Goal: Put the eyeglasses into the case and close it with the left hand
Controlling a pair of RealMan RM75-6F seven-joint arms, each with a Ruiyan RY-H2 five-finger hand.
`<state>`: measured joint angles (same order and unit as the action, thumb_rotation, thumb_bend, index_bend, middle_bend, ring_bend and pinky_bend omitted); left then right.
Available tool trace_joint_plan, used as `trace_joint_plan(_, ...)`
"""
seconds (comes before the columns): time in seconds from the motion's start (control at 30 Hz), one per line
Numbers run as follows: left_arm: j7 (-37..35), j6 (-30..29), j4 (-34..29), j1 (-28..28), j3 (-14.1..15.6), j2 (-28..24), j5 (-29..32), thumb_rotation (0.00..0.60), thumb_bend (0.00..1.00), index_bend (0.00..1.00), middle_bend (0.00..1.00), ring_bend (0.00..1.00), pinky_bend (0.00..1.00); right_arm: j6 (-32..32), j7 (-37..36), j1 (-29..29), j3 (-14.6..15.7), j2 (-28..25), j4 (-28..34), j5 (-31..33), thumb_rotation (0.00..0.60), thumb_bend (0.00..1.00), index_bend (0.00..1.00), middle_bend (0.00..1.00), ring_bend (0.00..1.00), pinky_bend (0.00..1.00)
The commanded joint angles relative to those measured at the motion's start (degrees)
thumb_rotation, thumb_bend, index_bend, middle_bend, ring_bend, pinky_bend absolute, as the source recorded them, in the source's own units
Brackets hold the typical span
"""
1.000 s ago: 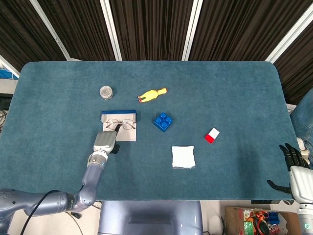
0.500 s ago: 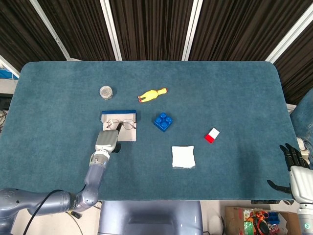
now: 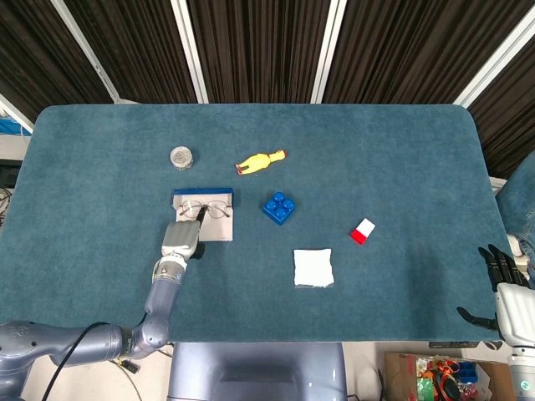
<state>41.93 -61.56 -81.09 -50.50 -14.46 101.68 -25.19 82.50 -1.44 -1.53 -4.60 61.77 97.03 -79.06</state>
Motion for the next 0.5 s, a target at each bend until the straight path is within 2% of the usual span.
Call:
trace_joint_plan(0.03, -0.2, -0.04, 0.05, 0.09, -0.01, 0.0, -0.17, 0.6, 0.42, 0.0, 0.64, 0.7, 0.79, -0.01, -0.01, 0.0, -0.03, 0.01, 0.02, 0.07, 0.6, 0.04, 0.0, 0.0, 0.02, 0.19)
trace_joint_plan(0.5, -0.47, 0.08, 2.15, 0.06, -0.47, 0.56, -0.11, 0.6, 0.42, 0.0, 0.64, 0.7, 0.79, -0.39, -0.13, 0.0, -0.12, -0.05, 0.42, 0.71, 0.6, 0.04, 0.0, 0.0, 0.02, 0.19)
